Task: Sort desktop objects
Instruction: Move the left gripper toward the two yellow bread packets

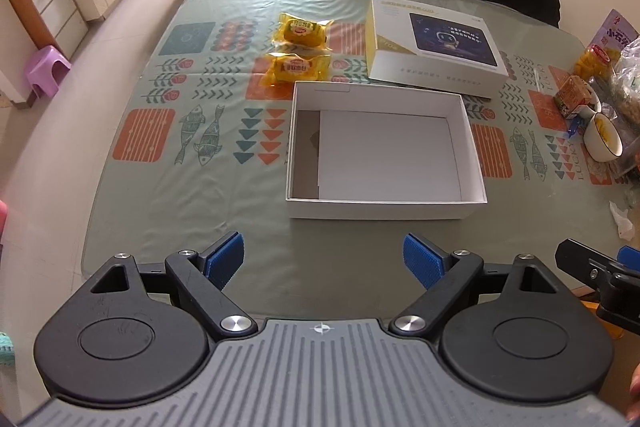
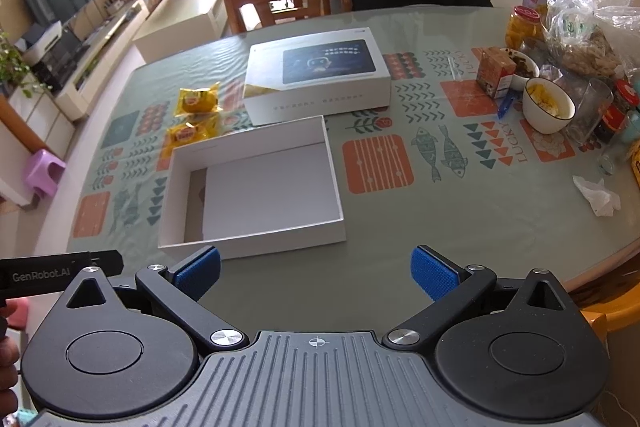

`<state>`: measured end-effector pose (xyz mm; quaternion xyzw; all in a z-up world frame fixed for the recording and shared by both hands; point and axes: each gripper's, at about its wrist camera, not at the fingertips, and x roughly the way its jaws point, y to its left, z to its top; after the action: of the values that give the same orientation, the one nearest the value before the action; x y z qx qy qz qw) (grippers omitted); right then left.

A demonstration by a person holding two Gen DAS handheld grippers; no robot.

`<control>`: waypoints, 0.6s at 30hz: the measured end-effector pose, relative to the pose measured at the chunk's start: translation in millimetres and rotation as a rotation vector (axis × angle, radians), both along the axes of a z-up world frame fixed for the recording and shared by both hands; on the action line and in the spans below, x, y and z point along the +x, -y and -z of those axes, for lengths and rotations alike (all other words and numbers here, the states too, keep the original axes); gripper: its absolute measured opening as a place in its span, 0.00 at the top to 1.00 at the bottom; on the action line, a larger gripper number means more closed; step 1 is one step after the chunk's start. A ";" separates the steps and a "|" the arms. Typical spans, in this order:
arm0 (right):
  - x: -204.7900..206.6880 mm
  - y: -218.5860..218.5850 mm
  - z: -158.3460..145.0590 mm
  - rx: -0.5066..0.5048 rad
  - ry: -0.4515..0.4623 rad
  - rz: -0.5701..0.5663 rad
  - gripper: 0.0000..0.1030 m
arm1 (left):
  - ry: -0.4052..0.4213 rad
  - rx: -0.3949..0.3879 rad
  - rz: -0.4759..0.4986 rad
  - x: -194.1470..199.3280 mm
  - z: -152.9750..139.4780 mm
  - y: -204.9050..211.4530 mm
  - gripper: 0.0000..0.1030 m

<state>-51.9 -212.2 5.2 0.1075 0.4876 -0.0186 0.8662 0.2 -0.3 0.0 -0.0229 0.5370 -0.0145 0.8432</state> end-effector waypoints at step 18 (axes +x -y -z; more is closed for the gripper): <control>-0.6 15.1 2.6 0.001 0.014 -0.037 0.00 | -0.038 -0.031 -0.032 2.8 16.5 -0.9 0.00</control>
<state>-52.5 -227.3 2.6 0.0989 0.4833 -0.0015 0.8698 3.0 0.6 -16.6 -0.0450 0.5522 -0.0089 0.8325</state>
